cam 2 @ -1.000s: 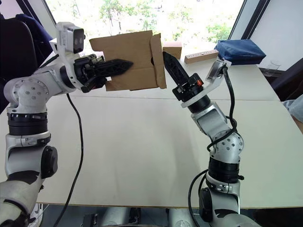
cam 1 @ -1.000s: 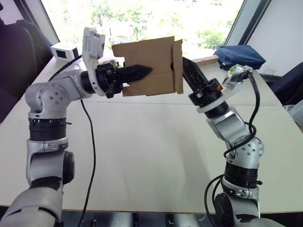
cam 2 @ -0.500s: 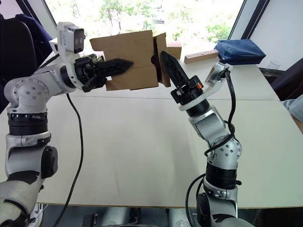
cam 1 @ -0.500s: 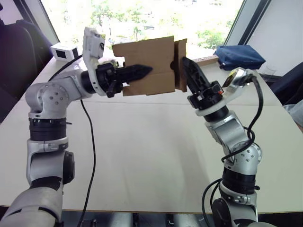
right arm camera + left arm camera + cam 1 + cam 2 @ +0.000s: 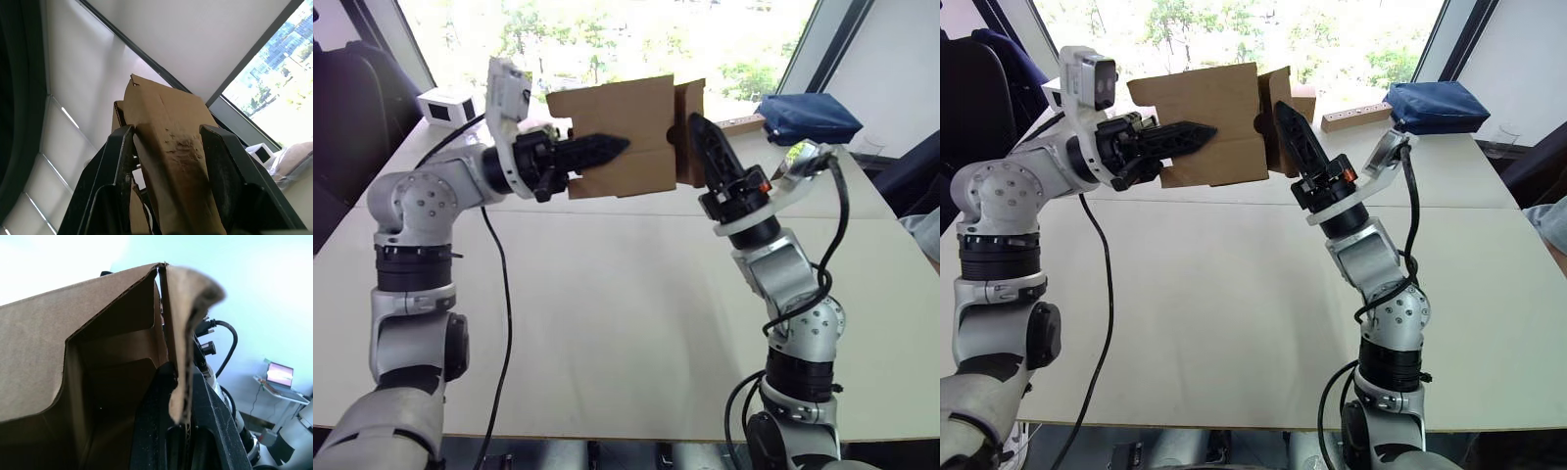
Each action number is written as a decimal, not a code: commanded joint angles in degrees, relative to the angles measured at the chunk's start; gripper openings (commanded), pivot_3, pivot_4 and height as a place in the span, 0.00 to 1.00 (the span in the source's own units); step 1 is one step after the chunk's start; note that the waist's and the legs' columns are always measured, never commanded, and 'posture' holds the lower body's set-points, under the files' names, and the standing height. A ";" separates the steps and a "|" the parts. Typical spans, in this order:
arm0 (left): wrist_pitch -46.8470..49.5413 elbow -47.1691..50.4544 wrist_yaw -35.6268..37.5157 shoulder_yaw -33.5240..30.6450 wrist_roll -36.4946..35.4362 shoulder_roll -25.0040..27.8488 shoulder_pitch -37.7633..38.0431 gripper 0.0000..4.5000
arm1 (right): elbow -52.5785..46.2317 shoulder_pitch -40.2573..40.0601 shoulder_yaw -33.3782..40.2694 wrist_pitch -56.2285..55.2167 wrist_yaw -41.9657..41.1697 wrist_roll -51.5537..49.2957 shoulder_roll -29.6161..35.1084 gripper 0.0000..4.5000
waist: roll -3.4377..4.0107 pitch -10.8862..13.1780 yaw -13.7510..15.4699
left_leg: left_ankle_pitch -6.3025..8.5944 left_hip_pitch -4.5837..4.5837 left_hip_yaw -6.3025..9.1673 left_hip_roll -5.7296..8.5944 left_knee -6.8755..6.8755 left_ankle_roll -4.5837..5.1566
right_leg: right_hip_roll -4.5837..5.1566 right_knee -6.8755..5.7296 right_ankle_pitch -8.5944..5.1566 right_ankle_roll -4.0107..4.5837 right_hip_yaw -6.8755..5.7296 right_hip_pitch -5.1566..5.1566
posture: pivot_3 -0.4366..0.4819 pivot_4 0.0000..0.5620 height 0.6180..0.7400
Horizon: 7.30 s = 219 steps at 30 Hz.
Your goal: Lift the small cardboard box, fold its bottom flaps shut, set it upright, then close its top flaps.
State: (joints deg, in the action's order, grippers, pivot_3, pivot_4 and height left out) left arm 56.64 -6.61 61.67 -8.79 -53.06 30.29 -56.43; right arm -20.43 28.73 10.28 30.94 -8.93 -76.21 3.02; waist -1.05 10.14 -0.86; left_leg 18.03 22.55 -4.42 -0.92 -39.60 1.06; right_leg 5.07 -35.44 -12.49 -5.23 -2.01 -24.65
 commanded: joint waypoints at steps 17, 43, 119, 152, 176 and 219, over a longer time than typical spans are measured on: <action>-3.55 -1.32 -1.67 -1.19 0.35 -1.64 -1.20 0.00 | -3.94 -0.02 -6.77 -1.92 -0.59 7.46 -3.51 0.49 | 0.00 0.00 -0.01 | -0.01 0.00 0.00 0.00 0.01 -0.01 | 0.00 0.01 0.00 0.00 0.00 -0.01 | 0.48 0.27 1.00; -4.07 -0.71 -1.90 -0.27 1.82 -2.04 -0.18 0.00 | -6.98 0.75 -8.36 -0.83 -1.81 13.46 -2.70 0.49 | 0.01 0.01 0.03 | -0.03 0.00 0.00 0.01 0.07 -0.05 | 0.00 0.02 0.00 0.00 0.00 -0.03 | 0.48 0.27 1.00; -7.63 1.95 24.27 62.19 56.48 3.07 -21.87 0.00 | -24.21 -29.64 -5.88 11.78 -23.17 38.40 50.91 0.01 | -0.13 0.14 1.58 | 0.09 0.96 0.04 0.07 -0.51 0.19 | -0.31 0.24 -0.09 0.05 0.28 -0.63 | 0.48 0.27 1.00; 10.33 4.59 30.82 61.50 46.48 -1.04 -29.11 0.38 | -16.49 -25.37 -9.49 7.92 -28.93 48.18 45.52 0.00 | -0.09 0.12 1.59 | 0.09 0.86 0.08 0.07 -0.56 0.20 | -0.39 0.00 0.01 -0.16 0.29 -0.61 | 0.48 0.27 1.00; 1.45 -0.48 3.04 0.43 26.70 3.23 0.48 0.05 | -14.60 -15.42 4.03 16.86 -32.85 28.25 44.45 0.00 | 0.40 -0.16 0.01 | 0.00 0.50 -0.07 -0.01 -0.49 0.03 | -0.29 -0.63 0.00 -0.17 0.51 -0.67 | 0.48 0.27 1.00; -18.23 17.48 -6.31 15.64 31.27 3.96 36.89 0.02 | -10.03 -18.26 -17.82 8.45 -36.35 52.52 44.56 0.00 | 0.11 -0.20 1.55 | 0.02 0.52 0.07 0.17 -0.58 0.06 | -0.08 -0.60 -0.04 -0.08 0.24 -0.48 | 0.48 0.27 1.00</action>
State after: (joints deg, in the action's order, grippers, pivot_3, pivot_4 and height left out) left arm 42.22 10.04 56.67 10.86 -21.23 34.72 -20.04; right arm -28.08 10.64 -10.23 39.64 -44.35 -22.81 46.32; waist -0.94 9.94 0.69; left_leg 18.04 23.08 -4.35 -0.75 -40.18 1.12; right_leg 5.00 -36.04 -12.53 -5.31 -1.77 -25.14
